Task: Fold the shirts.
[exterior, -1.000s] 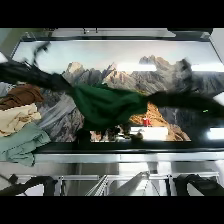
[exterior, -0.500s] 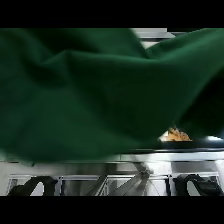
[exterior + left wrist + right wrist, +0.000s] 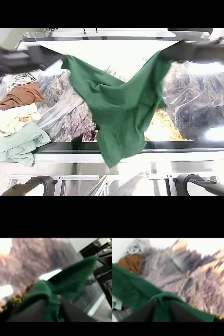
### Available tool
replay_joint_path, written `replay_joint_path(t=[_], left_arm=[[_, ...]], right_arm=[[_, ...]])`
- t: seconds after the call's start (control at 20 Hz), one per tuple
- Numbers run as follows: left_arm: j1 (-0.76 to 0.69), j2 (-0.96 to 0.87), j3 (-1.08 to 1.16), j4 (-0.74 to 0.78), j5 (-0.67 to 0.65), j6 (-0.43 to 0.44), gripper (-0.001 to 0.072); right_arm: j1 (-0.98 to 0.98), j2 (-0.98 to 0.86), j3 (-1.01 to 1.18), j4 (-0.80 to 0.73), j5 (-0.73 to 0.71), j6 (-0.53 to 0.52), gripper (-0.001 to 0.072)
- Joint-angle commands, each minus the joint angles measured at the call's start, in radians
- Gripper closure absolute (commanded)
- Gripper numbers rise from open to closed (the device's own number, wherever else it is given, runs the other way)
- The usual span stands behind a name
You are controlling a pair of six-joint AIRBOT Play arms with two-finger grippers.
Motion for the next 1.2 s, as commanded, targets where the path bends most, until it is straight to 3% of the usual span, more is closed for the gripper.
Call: replay_joint_path(t=[0.0,0.25,0.35,0.4,0.5,0.65,0.75,0.85,0.95,1.05,1.15], left_arm=[[0.010,-0.245,-0.012,-0.002,-0.028,0.059,-0.0012],[0.088,-0.407,0.209,0.055,-0.203,0.044,0.0000],[0.089,-0.450,0.290,0.239,-0.193,-0.011,0.0000],[0.077,-0.476,0.321,0.340,-0.193,-0.039,0.0000],[0.040,-0.541,0.378,0.502,-0.194,-0.073,0.0000],[0.003,-0.670,0.475,0.565,-0.174,-0.082,0.0000],[-0.003,-0.750,0.545,0.573,-0.179,-0.096,0.0000],[-0.003,-0.827,0.608,0.576,-0.252,-0.097,0.0002],[-0.003,-0.883,0.644,0.605,-0.339,-0.098,0.0002],[-0.003,-0.914,0.662,0.652,-0.361,-0.100,0.0020],[-0.003,-0.925,0.663,0.639,-0.335,-0.101,0.0021]], right_arm=[[0.035,-0.265,0.016,0.005,-0.045,-0.002,0.0164],[-0.118,-0.195,0.015,-0.081,0.142,0.084,0.0165],[-0.187,-0.124,-0.008,-0.188,0.253,0.153,0.0189],[-0.206,-0.082,-0.047,-0.260,0.289,0.182,0.0252],[-0.229,0.030,-0.198,-0.402,0.306,0.246,0.0249],[-0.239,0.235,-0.519,-0.474,0.244,0.313,0.0241],[-0.236,0.362,-0.735,-0.466,0.149,0.352,0.0004],[-0.236,0.437,-0.918,-0.451,0.050,0.384,0.0005],[-0.235,0.447,-1.056,-0.324,-0.017,0.341,0.0005],[-0.202,0.418,-1.125,-0.181,-0.077,0.262,0.0005],[-0.122,0.367,-1.129,-0.148,-0.153,0.263,0.0006]])
